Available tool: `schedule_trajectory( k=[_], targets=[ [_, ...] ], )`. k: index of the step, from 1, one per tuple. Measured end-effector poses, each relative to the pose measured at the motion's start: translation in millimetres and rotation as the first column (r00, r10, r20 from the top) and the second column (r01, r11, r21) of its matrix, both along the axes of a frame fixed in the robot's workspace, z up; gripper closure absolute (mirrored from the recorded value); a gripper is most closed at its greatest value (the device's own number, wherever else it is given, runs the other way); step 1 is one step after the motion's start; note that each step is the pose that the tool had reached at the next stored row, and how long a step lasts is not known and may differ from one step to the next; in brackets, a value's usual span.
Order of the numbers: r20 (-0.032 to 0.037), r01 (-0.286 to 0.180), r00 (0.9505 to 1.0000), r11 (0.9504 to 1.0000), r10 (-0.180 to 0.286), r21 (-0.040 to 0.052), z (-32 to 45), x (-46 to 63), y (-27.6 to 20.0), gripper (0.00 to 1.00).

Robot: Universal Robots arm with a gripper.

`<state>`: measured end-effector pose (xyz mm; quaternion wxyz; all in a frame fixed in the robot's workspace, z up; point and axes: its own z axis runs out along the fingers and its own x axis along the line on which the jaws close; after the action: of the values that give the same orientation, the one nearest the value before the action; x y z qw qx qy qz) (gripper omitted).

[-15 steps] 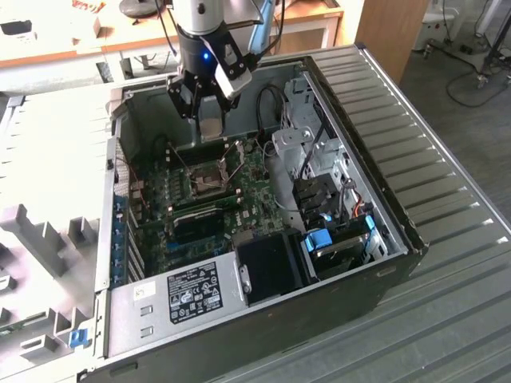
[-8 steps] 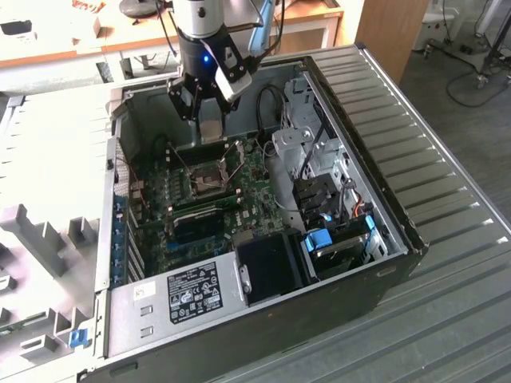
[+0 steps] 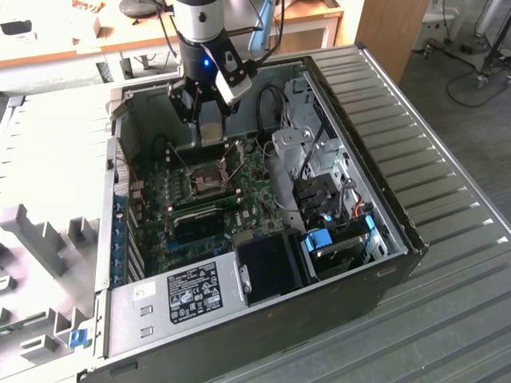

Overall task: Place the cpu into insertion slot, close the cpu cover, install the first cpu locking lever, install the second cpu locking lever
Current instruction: 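Place the cpu into insertion slot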

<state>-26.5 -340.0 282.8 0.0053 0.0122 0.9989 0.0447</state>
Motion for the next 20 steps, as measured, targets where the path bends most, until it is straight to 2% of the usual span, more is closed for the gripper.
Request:
schedule_trajectory(
  k=[3, 11, 20],
  targets=[
    [0.0, 0.0, 1.0, 1.0, 0.0, 0.0, -3.3, 0.0, 0.0, 0.46],
    [0.0001, 0.0, 1.0, 1.0, 0.0, 0.0002, -5.3, -1.6, 0.0, 0.46],
    [0.0, 0.0, 1.0, 1.0, 0.0, 0.0, -18.9, -10.5, 0.0, 0.46]
  ],
)
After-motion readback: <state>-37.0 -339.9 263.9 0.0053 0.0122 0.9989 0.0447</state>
